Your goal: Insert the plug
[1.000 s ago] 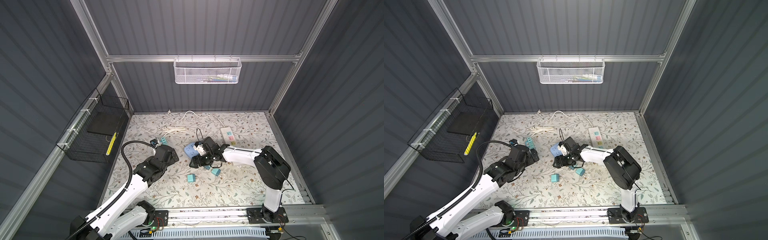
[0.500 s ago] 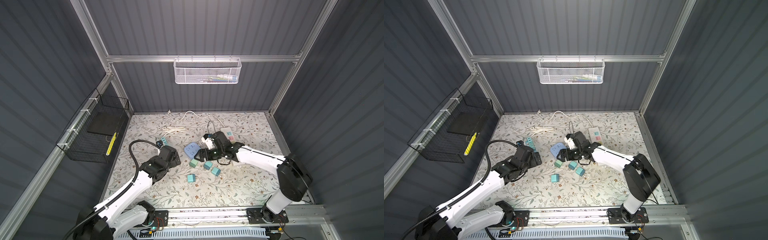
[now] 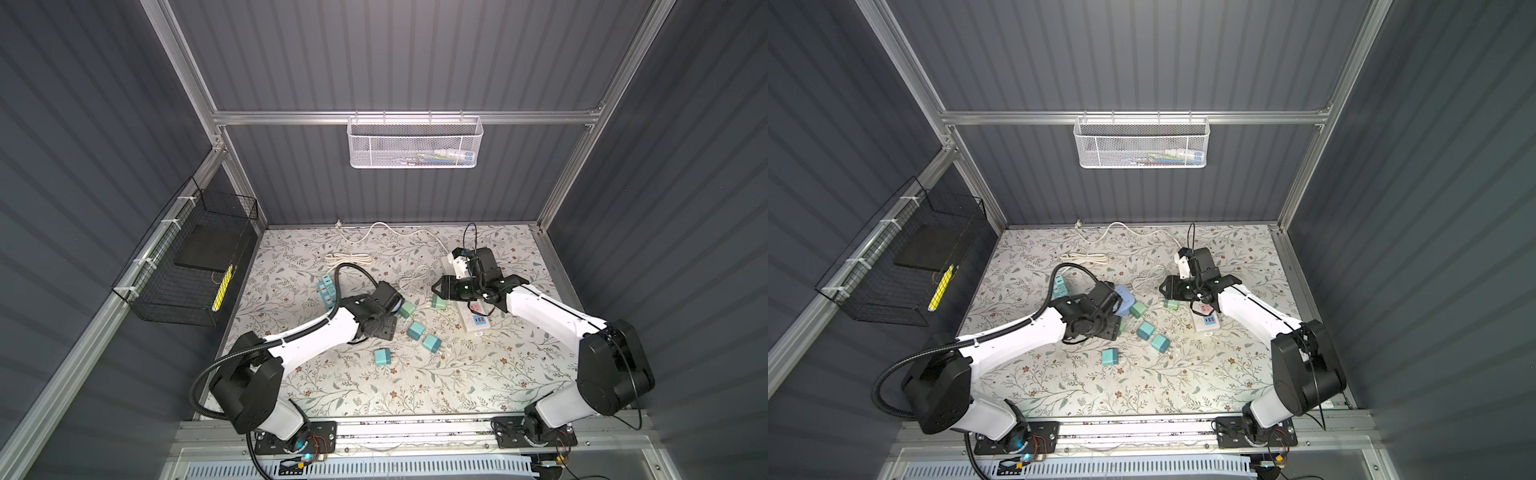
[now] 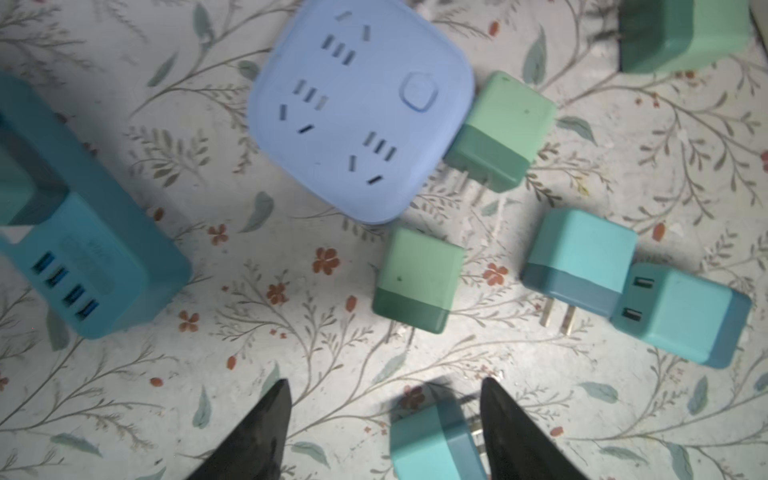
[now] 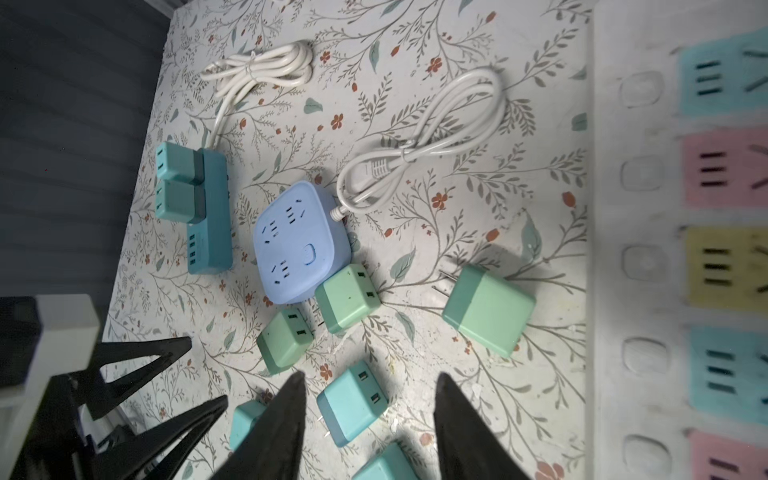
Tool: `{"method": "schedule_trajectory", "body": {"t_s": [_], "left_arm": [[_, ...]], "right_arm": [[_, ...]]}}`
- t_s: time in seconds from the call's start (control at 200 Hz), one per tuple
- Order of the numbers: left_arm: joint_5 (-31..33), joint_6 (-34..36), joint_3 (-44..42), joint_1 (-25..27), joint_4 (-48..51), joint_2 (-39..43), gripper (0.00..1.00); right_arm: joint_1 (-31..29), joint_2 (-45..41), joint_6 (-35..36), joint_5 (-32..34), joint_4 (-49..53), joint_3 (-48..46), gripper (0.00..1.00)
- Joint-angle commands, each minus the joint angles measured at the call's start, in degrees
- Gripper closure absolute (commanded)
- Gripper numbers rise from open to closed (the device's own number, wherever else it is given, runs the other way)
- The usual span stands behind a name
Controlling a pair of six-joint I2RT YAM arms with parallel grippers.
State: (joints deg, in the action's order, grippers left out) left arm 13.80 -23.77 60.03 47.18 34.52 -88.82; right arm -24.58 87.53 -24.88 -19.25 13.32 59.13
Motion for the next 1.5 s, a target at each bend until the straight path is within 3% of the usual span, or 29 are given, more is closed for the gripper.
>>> {"method": "schedule_trajectory", "body": {"t_s": [0.0,0.375,0.685,0.9,1.021,1.256,1.496], "left_arm": [[-0.40,4.10,3.24,2.07,4.81,-4.72,0.25],[4.23,8.38,8.34,2.24,4.57,-13.75,0.24],[2.72,9.68,7.51,1.48,0.30,-17.91,0.42],[2.72,9.36,6.03,0.63,-1.65,-17.87,0.44],[3.54,9.21,6.42,0.48,-0.97,-18.50,0.52],[2.67,10.50,4.13,0.60,-3.60,-13.56,0.64],[0.90,14.12,-1.48,0.70,-12.60,-2.97,0.70]], "right_arm": [[-0.38,-0.17,0.46,-1.62,-0.81,-0.51,0.44],[-0.40,-1.96,0.89,-1.67,-1.56,-3.14,0.40],[-0.46,-3.23,0.90,-0.53,-1.52,-4.72,0.41],[-0.46,-4.38,1.15,-0.54,-1.50,-5.78,0.42],[-0.40,-4.81,1.49,-0.53,-1.27,-5.85,0.42],[-0.38,-5.51,2.19,2.37,-0.76,-5.78,0.42],[-0.36,-7.51,2.18,2.55,-0.22,-6.32,0.42]]}}
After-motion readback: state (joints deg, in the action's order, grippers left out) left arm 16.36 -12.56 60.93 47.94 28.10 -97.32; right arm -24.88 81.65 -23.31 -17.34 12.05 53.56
